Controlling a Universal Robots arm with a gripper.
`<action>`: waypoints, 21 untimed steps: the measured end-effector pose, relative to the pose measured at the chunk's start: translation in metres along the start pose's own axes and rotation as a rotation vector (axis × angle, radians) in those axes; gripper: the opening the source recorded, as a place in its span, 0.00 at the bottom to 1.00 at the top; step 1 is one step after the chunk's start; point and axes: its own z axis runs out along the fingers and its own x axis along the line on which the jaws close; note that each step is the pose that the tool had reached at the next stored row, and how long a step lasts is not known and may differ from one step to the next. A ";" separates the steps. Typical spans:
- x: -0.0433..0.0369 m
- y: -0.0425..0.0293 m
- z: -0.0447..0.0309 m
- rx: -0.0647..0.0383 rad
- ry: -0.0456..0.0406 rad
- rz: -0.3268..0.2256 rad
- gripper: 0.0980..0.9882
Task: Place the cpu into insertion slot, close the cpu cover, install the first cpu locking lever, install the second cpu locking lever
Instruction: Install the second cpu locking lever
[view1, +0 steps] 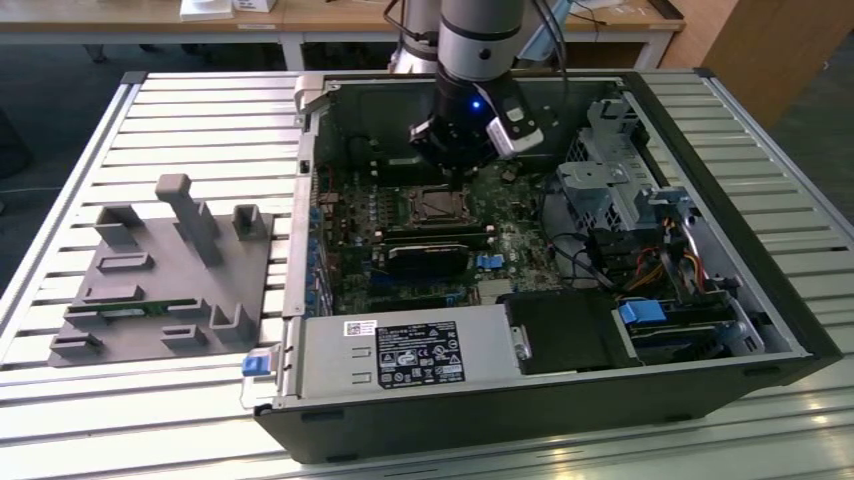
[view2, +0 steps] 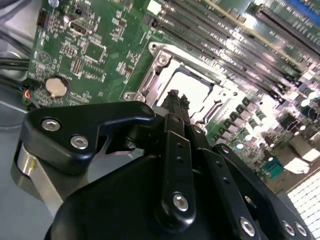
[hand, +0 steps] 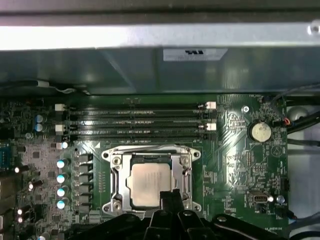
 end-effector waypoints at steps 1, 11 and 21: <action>-0.0001 -0.0012 0.0000 0.000 0.0000 0.000 0.00; -0.0003 -0.0077 -0.0036 0.000 -0.0001 0.000 0.00; -0.0009 -0.0266 -0.0010 -0.010 0.0021 -0.001 0.00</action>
